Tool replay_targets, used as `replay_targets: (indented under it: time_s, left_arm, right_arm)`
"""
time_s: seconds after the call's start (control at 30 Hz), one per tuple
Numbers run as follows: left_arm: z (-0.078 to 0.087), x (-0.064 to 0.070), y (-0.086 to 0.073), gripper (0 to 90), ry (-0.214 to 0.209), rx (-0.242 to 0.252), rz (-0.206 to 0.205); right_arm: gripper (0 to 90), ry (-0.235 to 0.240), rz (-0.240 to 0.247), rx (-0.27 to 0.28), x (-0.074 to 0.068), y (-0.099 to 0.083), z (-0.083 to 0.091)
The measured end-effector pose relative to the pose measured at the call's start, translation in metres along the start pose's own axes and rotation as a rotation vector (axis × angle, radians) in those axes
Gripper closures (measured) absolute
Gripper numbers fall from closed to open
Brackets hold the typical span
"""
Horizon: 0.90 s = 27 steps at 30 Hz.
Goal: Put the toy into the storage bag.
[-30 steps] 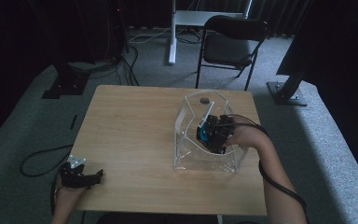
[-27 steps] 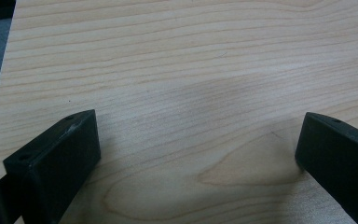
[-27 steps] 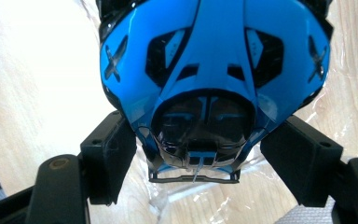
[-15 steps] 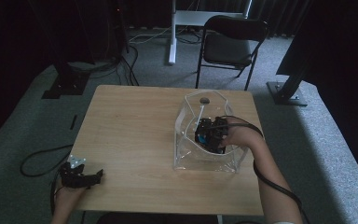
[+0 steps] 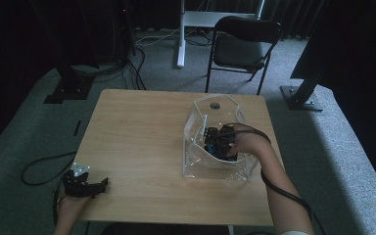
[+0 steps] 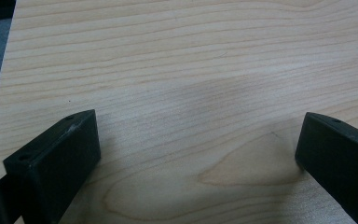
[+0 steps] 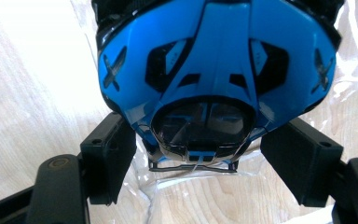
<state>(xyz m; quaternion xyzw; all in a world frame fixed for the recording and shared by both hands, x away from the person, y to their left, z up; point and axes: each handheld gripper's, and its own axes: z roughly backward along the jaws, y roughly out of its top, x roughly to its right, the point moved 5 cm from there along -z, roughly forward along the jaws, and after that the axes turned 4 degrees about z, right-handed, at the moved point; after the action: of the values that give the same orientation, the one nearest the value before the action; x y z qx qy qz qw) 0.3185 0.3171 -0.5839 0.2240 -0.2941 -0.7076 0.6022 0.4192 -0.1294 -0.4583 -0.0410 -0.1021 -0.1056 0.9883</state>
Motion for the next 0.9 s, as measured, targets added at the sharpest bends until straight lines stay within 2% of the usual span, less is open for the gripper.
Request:
replay_targets:
  time_s: [0.03,0.13,0.27,0.33,0.4,0.5,0.53,0.77,0.9]
  left_arm:
    - [0.0,0.0,0.0,0.3,0.0,0.0,0.0]
    - [0.0,0.0,0.0,0.3,0.0,0.0,0.0]
    - [0.0,0.0,0.0,0.3,0.0,0.0,0.0]
    - [0.0,0.0,0.0,0.3,0.0,0.0,0.0]
    - [0.0,0.0,0.0,0.3,0.0,0.0,0.0]
    - [0.0,0.0,0.0,0.3,0.0,0.0,0.0]
    - [0.0,0.0,0.0,0.3,0.0,0.0,0.0]
    - [0.0,0.0,0.0,0.3,0.0,0.0,-0.001]
    - [0.0,0.0,0.0,0.3,0.0,0.0,0.0]
  right_arm:
    - [26.0,0.004,-0.01,-0.016,-0.001,0.0,-0.001]
    - [26.0,0.023,0.026,-0.018,0.0,0.002,-0.007]
    - [26.0,0.02,0.024,-0.04,-0.001,0.005,-0.014]
    - [25.9,0.025,0.001,-0.058,0.0,0.006,-0.017]
    - [25.9,0.026,0.035,-0.066,0.0,0.007,-0.022]
    - [25.8,0.027,0.033,-0.067,0.001,0.008,-0.026]
    - [25.7,0.04,0.014,-0.081,0.0,0.008,-0.028]
    - [25.6,0.088,-0.009,-0.102,-0.004,0.006,-0.03]
    - [25.4,0.097,-0.026,-0.1,-0.005,0.008,-0.029]
